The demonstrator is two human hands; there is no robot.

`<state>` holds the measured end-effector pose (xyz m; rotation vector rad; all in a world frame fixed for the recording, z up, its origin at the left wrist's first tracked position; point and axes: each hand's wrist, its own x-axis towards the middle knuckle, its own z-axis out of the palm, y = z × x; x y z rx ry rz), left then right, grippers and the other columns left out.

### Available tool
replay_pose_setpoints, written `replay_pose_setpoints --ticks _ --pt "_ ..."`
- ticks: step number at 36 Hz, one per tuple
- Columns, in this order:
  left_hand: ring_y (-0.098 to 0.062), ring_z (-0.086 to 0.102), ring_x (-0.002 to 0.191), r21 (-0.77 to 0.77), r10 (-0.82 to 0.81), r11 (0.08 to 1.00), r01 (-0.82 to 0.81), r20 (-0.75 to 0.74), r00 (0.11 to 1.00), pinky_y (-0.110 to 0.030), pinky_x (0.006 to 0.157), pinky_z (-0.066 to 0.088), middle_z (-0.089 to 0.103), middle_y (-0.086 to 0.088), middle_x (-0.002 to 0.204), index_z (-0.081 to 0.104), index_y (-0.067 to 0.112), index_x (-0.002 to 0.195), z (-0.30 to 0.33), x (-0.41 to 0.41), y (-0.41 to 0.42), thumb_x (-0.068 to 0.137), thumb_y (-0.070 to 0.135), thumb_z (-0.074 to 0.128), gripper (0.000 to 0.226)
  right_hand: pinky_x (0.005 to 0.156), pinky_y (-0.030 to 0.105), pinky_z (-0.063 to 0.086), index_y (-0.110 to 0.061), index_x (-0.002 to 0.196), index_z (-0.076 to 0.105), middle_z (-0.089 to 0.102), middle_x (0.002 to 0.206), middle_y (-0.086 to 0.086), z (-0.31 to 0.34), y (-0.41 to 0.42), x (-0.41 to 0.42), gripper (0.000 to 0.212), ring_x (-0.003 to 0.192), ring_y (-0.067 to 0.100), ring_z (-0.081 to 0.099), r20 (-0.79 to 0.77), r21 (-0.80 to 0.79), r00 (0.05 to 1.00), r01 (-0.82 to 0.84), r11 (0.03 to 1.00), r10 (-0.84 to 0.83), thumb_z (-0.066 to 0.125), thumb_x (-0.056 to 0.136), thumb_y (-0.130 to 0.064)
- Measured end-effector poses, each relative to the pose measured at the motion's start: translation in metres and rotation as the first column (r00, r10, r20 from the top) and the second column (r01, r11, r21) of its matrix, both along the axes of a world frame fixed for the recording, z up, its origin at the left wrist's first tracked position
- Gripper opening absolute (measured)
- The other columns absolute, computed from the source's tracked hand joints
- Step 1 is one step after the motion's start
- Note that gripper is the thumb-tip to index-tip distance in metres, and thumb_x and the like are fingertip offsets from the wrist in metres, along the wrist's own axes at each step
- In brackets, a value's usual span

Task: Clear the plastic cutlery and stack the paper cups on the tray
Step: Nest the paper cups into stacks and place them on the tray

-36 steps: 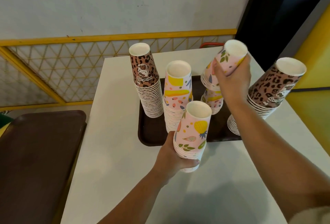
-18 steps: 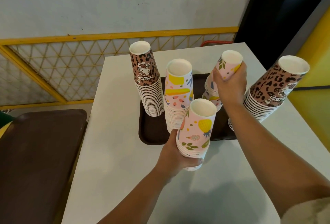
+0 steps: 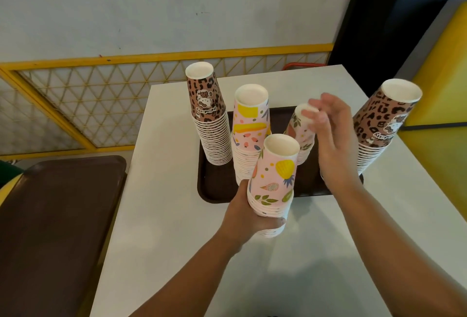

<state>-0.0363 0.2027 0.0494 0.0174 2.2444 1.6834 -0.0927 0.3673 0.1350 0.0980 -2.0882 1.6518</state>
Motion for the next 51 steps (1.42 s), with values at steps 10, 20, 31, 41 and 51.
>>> replay_pose_setpoints --ticks 10,20,31,41,51 --pt "-0.014 0.057 0.116 0.018 0.021 1.0 -0.021 0.004 1.0 -0.042 0.098 0.049 0.061 0.008 0.124 0.042 0.026 0.13 0.005 0.004 0.008 0.037 0.043 0.084 0.104 0.083 0.013 0.051 -0.042 0.119 0.038 0.055 0.101 -0.035 -0.004 -0.003 0.045 0.06 0.092 -0.016 0.057 0.401 0.169 0.868 -0.385 0.907 0.293 0.074 0.073 -0.032" --pt "-0.011 0.055 0.118 0.009 0.015 1.0 -0.015 -0.015 1.0 -0.04 0.1 0.048 0.059 0.011 0.126 0.043 0.03 0.129 0.01 0.008 0.007 0.038 0.042 0.084 0.1 0.081 0.02 0.054 -0.03 0.12 0.045 0.063 0.104 -0.019 0.01 -0.004 0.047 0.054 0.096 -0.001 0.063 0.317 0.194 0.925 -0.28 0.94 0.21 0.07 0.073 -0.037" --pt "-0.014 0.059 0.108 -0.024 0.013 1.0 -0.012 0.042 0.999 -0.034 0.092 0.053 0.062 0.006 0.114 0.045 0.025 0.121 0.008 0.006 0.002 0.035 0.046 0.079 0.094 0.078 0.032 0.057 -0.004 0.114 0.059 0.071 0.101 0.002 0.033 0.009 0.021 0.037 0.091 0.014 0.069 0.266 -0.217 0.949 -0.112 0.97 0.169 0.064 0.084 -0.024" --pt "-0.019 0.054 0.118 -0.067 0.006 0.998 -0.004 0.038 0.999 -0.042 0.1 0.048 0.058 0.007 0.126 0.038 0.025 0.131 0.005 0.001 0.001 0.049 0.038 0.082 0.094 0.07 0.005 0.047 -0.008 0.124 0.045 0.057 0.109 -0.011 0.052 0.018 -0.046 0.052 0.091 -0.01 0.059 0.028 0.006 0.967 0.252 0.968 -0.252 0.067 0.084 -0.031" --pt "-0.015 0.054 0.117 -0.061 -0.009 0.998 0.011 0.031 0.999 -0.037 0.099 0.049 0.057 0.009 0.124 0.038 0.026 0.129 0.002 -0.002 0.001 0.053 0.032 0.084 0.09 0.082 0.014 0.038 -0.013 0.132 0.04 0.056 0.126 0.001 0.003 0.007 -0.083 0.061 0.113 0.013 0.054 0.078 0.255 0.956 0.254 0.933 -0.282 0.068 0.082 -0.033"
